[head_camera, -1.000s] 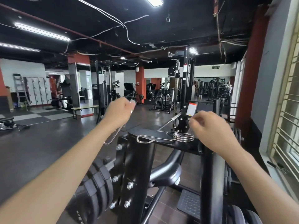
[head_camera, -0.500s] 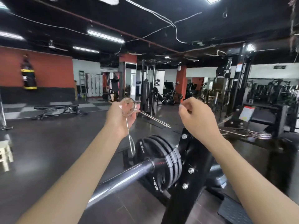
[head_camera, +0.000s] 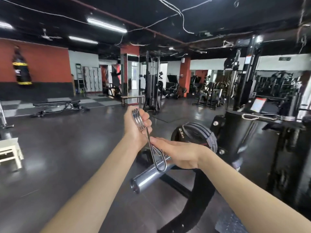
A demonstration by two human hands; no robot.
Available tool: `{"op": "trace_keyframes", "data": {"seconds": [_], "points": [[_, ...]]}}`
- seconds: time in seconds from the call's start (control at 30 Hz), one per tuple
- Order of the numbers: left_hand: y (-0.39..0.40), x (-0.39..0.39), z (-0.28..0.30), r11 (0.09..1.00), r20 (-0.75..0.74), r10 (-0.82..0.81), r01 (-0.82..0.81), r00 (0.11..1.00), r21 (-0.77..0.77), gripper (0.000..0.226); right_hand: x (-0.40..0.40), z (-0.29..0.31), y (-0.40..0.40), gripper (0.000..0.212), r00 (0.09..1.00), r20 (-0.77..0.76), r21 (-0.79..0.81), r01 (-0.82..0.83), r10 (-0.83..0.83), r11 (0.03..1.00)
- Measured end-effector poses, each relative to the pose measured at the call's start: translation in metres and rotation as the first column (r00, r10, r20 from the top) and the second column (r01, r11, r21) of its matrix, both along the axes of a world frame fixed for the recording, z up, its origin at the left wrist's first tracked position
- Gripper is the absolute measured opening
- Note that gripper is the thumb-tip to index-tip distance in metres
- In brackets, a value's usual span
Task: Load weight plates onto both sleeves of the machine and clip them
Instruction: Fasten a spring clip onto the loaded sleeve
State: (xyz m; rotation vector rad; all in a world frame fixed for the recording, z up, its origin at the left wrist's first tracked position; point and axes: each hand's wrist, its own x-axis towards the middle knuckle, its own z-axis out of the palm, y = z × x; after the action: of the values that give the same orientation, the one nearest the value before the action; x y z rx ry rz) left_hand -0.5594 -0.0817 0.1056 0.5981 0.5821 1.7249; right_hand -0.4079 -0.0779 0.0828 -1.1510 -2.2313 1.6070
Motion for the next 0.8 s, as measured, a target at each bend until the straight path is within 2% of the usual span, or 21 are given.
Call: {"op": "trace_keyframes", "data": {"seconds": [0.1, 0.23, 0.33, 0.43, 0.53, 0.6, 0.7, 0.8], "points": [[-0.015, -0.013, 0.001, 0.997, 0.005, -0.028, 0.027, 1.0, 0.065, 0.048, -0.009, 0.0, -0.026, 0.146, 0.998, 0.064, 0.039, -0.029, 0.027, 0.999], [-0.029, -0.026, -0.011, 0.991, 0.028, -0.079, 0.075, 0.997, 0.106, 0.044, -0.02, -0.005, -0.05, 0.149, 0.955, 0.294, 0.252, -0.12, 0.042, 0.96], [-0.035, -0.033, -0.03, 0.977, 0.08, -0.174, 0.162, 0.982, 0.137, 0.046, -0.026, -0.012, -0.064, 0.121, 0.941, 0.332, 0.31, -0.043, -0.065, 0.95], [-0.04, -0.035, -0.052, 0.976, 0.161, -0.2, 0.182, 0.966, 0.124, 0.041, -0.032, -0.021, -0.074, 0.104, 0.922, 0.351, 0.402, 0.007, -0.162, 0.916], [-0.05, -0.034, -0.065, 0.994, 0.16, -0.088, 0.098, 0.983, -0.054, 0.04, -0.033, -0.036, -0.073, 0.092, 0.882, 0.379, 0.564, 0.022, -0.282, 0.826], [-0.057, -0.033, -0.071, 0.973, -0.01, -0.02, 0.018, 1.0, -0.229, 0.047, -0.028, -0.046, -0.069, 0.086, 0.86, 0.375, 0.666, 0.01, -0.346, 0.746], [-0.065, -0.031, -0.084, 0.868, -0.316, 0.03, -0.182, 0.948, -0.462, 0.048, -0.02, -0.058, -0.066, 0.076, 0.824, 0.382, 0.842, -0.125, -0.419, 0.525], [-0.071, -0.025, -0.112, 0.759, -0.362, 0.085, -0.295, 0.928, -0.58, 0.051, -0.017, -0.066, -0.067, 0.067, 0.767, 0.445, 0.887, -0.308, -0.463, 0.343]]}}
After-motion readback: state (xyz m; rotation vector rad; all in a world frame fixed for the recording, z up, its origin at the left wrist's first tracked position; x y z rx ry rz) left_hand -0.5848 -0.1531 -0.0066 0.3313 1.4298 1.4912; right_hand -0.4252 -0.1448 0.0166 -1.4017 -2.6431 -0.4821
